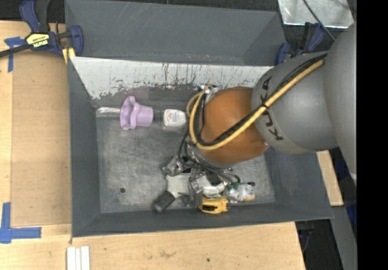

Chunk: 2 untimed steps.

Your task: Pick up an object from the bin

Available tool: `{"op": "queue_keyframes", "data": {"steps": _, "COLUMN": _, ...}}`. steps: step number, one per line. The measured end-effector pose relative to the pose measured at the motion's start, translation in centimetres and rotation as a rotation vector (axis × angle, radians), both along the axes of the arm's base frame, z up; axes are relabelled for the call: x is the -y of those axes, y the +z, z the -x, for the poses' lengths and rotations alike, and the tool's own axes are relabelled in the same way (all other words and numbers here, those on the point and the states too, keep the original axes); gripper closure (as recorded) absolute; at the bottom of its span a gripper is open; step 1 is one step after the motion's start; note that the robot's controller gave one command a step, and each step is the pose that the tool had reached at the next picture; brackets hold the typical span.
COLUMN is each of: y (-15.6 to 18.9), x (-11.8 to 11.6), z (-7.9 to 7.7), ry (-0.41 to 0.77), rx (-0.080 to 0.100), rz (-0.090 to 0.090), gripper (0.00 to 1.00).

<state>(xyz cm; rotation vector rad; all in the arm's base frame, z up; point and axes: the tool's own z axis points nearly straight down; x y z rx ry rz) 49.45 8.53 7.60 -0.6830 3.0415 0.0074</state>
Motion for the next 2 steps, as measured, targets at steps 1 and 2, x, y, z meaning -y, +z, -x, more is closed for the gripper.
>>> {"op": "queue_keyframes", "data": {"steps": 1, "y": 0.0, "x": 0.0, "z": 0.0, "ry": -0.001, "rx": 0.000, "rz": 0.000, "gripper": 1.00}}
{"op": "queue_keyframes", "data": {"steps": 2, "y": 13.2, "x": 0.2, "z": -1.4, "ry": 0.189, "rx": -0.018, "rz": 0.011, "gripper": 1.00}}
